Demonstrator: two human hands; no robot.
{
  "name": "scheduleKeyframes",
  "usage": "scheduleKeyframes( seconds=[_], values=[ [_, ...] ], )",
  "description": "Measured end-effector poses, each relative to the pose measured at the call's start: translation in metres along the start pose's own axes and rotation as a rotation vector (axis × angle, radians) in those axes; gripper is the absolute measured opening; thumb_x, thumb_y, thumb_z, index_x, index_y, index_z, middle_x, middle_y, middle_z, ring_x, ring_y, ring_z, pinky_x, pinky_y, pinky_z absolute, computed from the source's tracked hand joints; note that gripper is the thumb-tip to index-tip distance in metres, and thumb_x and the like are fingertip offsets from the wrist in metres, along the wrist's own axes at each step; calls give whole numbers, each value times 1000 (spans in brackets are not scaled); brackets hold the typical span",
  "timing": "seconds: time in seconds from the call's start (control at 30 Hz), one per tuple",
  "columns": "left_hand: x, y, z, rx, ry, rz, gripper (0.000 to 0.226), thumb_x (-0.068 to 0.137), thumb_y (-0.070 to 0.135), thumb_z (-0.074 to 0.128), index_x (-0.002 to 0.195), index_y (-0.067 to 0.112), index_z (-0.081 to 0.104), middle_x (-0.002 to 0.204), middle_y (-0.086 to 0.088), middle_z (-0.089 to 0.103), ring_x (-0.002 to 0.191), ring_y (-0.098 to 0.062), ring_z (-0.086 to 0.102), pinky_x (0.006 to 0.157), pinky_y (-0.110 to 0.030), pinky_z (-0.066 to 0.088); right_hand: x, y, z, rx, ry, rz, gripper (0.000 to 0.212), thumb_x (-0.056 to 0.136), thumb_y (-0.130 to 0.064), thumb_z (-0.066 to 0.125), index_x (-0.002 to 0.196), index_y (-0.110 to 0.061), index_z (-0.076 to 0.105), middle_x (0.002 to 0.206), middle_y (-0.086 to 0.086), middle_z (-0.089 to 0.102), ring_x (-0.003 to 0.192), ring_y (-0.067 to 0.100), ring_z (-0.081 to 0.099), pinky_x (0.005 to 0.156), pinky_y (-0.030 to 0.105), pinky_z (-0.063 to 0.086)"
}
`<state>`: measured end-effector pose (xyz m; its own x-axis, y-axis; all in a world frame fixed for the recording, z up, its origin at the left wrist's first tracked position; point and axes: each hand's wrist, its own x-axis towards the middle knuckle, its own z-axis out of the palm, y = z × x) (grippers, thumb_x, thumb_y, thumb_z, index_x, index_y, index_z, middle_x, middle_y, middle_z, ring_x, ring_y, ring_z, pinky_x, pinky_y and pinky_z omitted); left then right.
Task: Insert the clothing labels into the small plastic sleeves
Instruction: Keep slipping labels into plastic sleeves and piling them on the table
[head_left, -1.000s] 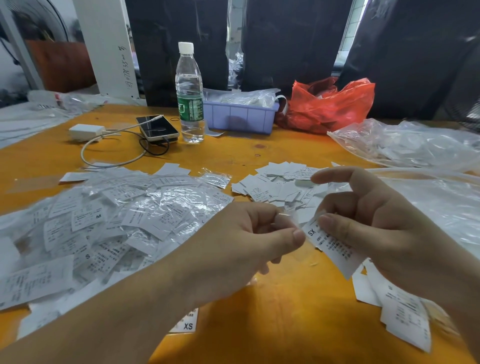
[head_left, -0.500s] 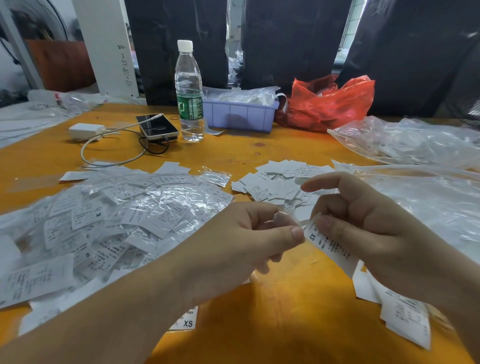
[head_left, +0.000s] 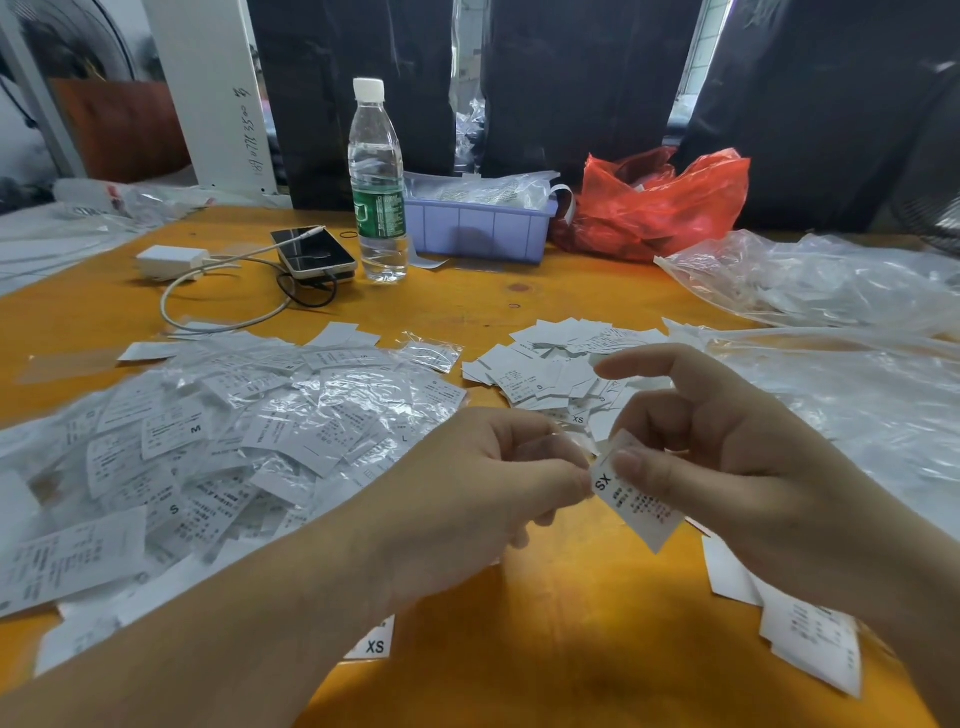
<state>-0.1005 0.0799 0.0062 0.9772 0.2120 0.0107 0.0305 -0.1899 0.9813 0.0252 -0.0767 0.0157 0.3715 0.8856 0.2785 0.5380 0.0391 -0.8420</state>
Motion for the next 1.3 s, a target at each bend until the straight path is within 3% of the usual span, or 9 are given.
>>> scheduleKeyframes(
  seconds=[0.13, 0.27, 0.4, 0.5, 0.67, 0.87, 1.0, 1.17, 1.3],
  values=[
    [1, 1, -4, 2, 135, 50, 13, 81, 26, 69, 79, 13, 73, 55, 13, 54, 52, -1, 50, 53, -16, 46, 2, 1, -3, 152, -26, 117, 48, 76, -26, 71, 122, -28, 56, 83, 11, 69, 69, 23, 60, 57, 33, 51],
    [2, -1, -6, -4, 165, 31, 10, 87, 21, 68, 80, 16, 73, 59, 9, 58, 55, -6, 52, 55, -20, 48, 5, 1, -5, 193, -17, 160, 24, 74, -24, 72, 97, -15, 72, 78, 12, 69, 65, 26, 59, 52, 26, 49],
    [1, -2, -5, 7, 181, 35, 9, 84, 29, 71, 83, 20, 74, 59, 13, 59, 54, -3, 53, 56, -16, 48, 6, 2, -10, 134, 53, 119, 19, 76, -22, 64, 91, -15, 74, 77, 17, 68, 60, 22, 54, 50, 25, 45],
    [1, -3, -7, 22, 199, 33, 9, 82, 34, 72, 84, 25, 74, 64, 13, 62, 57, -1, 55, 59, -17, 48, 5, 3, -14, 143, 98, 101, 19, 75, -23, 65, 89, -13, 74, 72, 10, 68, 57, 18, 53, 49, 24, 45],
    [2, -3, -7, 27, 193, 38, 12, 78, 38, 75, 78, 26, 72, 64, 14, 63, 54, -1, 54, 56, -16, 47, 4, 3, -12, 99, -13, 88, 8, 86, -18, 69, 93, -18, 74, 74, 10, 66, 61, 13, 56, 52, 24, 45],
    [2, -3, -8, 6, 159, 43, 22, 70, 48, 74, 79, 28, 72, 64, 14, 63, 54, -1, 54, 56, -15, 46, 5, 0, -11, 199, -52, 89, 16, 80, -16, 64, 91, -14, 74, 70, 3, 65, 58, 10, 56, 50, 22, 44],
    [1, -1, -7, -21, 75, 37, 20, 74, 41, 74, 83, 24, 73, 72, 8, 67, 59, -6, 54, 59, -19, 48, 6, -2, -11, 235, -41, 100, 10, 83, -16, 72, 91, -12, 75, 72, 7, 64, 59, 13, 56, 49, 23, 44],
    [0, 0, -6, 34, 27, 61, 19, 81, 39, 71, 91, 23, 74, 82, -17, 62, 61, -6, 54, 59, -18, 48, 5, -3, -12, 255, -49, 129, 13, 81, -16, 73, 92, -11, 75, 75, 8, 66, 60, 12, 58, 48, 23, 44],
    [-1, 0, -7, 32, 35, 55, 16, 80, 45, 69, 85, 31, 74, 69, 4, 59, 60, -4, 55, 61, -17, 49, 5, -3, -12, 221, -60, 116, 15, 79, -17, 67, 91, -13, 75, 71, 3, 65, 59, 11, 58, 49, 22, 44]
  ],
)
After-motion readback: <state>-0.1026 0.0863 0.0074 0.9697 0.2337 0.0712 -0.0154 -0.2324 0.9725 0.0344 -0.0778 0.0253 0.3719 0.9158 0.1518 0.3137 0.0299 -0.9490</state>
